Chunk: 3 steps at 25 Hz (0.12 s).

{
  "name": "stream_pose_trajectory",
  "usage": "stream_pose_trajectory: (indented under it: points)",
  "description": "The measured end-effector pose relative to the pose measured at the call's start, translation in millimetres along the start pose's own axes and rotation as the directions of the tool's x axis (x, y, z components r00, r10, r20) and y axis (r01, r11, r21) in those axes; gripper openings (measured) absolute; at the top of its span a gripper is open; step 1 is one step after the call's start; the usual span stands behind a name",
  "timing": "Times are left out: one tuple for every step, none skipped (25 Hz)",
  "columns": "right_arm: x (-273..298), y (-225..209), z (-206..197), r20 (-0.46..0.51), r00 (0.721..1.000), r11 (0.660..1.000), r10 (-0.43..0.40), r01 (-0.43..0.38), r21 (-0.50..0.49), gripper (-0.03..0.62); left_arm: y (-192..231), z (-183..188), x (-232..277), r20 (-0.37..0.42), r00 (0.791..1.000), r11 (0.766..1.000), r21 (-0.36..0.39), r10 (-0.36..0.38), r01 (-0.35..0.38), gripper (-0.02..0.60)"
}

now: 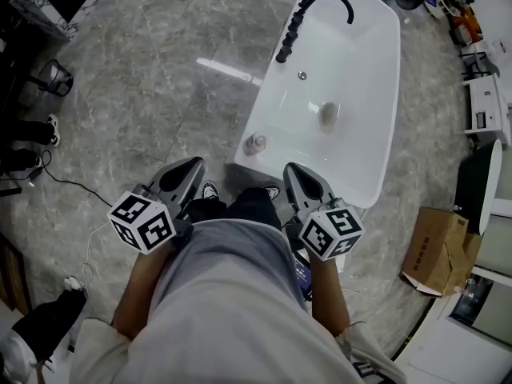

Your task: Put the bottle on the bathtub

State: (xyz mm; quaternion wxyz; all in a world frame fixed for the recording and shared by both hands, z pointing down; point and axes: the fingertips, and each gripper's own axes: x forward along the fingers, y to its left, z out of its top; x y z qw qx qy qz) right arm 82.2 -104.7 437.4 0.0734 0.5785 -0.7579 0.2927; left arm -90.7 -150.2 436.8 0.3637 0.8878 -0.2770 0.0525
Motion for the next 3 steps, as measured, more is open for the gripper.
stream_pose_trajectory:
  points:
    - [-0.2, -0.6, -0.3, 0.0, 1.0, 1.0, -0.003, 0.003, 0.002, 0.012, 0.4, 0.0, -0.6, 0.002, 1.0, 1.0, -0.003, 0.002, -0.002, 0.009]
    - [-0.6, -1.1, -0.7, -0.001, 1.0, 1.0, -0.006, 0.006, 0.005, 0.012, 0.7, -0.4, -1.1, 0.002, 1.0, 1.0, -0.006, 0.004, -0.004, 0.009]
    - [-1.0, -1.5, -1.3, -0.003, 1.0, 1.0, -0.009, 0.009, 0.007, 0.012, 0.9, -0.9, -1.6, 0.003, 1.0, 1.0, -0.01, 0.006, -0.006, 0.009]
